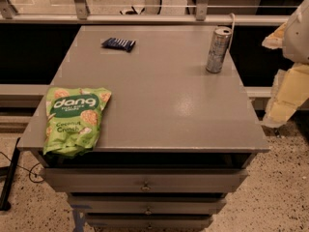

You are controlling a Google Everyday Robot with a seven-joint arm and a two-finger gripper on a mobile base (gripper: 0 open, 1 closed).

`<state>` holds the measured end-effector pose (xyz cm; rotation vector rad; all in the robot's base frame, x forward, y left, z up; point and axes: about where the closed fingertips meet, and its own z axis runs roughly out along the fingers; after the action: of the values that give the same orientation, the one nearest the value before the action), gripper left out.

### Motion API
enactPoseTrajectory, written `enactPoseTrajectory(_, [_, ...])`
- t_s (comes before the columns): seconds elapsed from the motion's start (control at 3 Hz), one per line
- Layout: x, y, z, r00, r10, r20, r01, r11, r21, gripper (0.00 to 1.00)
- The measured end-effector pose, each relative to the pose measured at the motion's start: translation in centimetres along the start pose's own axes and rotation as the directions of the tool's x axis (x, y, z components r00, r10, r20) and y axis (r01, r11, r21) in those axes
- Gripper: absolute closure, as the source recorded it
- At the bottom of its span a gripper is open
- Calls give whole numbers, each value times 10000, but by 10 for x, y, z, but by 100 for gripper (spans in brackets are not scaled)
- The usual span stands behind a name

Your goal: Knock redbull can over

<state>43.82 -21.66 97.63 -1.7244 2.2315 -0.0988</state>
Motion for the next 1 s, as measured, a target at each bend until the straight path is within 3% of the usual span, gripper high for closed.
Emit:
enactPoseTrajectory(0.33, [1,-3,2,9999,94,136,-96,9998,157,0])
enactPoseTrajectory(0.67, [16,-27,26,9975,556,430,-576,9972,474,0])
enactPoseTrajectory(1.0, [34,-71,57,9871,1314,912,-1395,9862,895,0])
